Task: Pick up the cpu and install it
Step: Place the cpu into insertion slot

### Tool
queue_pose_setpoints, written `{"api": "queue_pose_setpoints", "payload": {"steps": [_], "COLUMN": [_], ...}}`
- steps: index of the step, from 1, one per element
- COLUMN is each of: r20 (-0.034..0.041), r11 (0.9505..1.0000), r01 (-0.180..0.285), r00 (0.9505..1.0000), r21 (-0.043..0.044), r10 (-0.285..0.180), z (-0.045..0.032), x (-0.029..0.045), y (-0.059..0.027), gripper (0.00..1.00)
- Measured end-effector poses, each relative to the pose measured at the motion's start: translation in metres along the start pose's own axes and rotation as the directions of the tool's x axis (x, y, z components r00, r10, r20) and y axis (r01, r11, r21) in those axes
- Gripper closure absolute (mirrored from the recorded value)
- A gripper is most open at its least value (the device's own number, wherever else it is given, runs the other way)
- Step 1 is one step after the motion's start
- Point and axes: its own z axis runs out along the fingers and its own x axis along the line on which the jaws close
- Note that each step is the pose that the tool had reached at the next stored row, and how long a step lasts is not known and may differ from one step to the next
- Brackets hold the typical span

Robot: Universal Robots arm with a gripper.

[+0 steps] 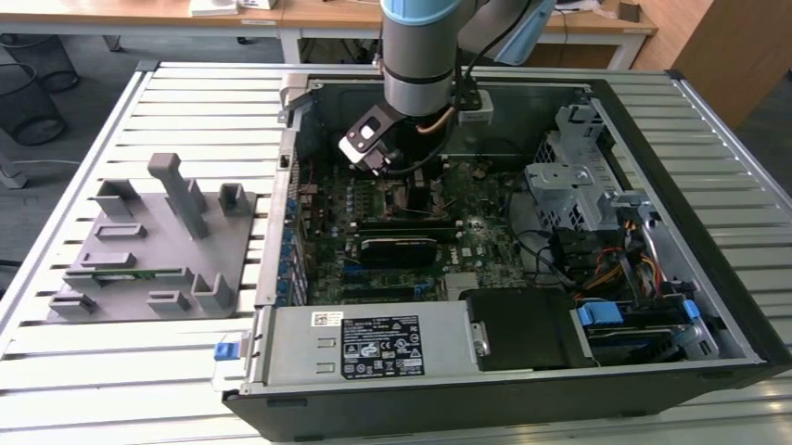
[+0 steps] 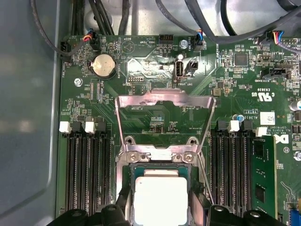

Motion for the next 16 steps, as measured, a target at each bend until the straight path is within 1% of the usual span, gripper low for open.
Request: {"api": "queue_pose_setpoints", "payload": {"steps": [5,6,15,16], "r20": [0.0003,0.0003,-0.0001,-0.0002], "r11": [1.0,1.0,1.0,1.0], "r01": [0.0,0.0,0.0,0.0], "r00": [1.0,1.0,1.0,1.0], "r21": [0.0002,0.0002,0.0,0.0], "r10": [0.0,0.0,0.0,0.0], "z": [-0.0001,-0.0001,0.0,0.0], "x": [-0.0001,-0.0001,-0.0001,-0.0001], "y": [-0.0001,0.0,0.0,0.0], "gripper": [0.4,0.47,0.47,0.46]}}
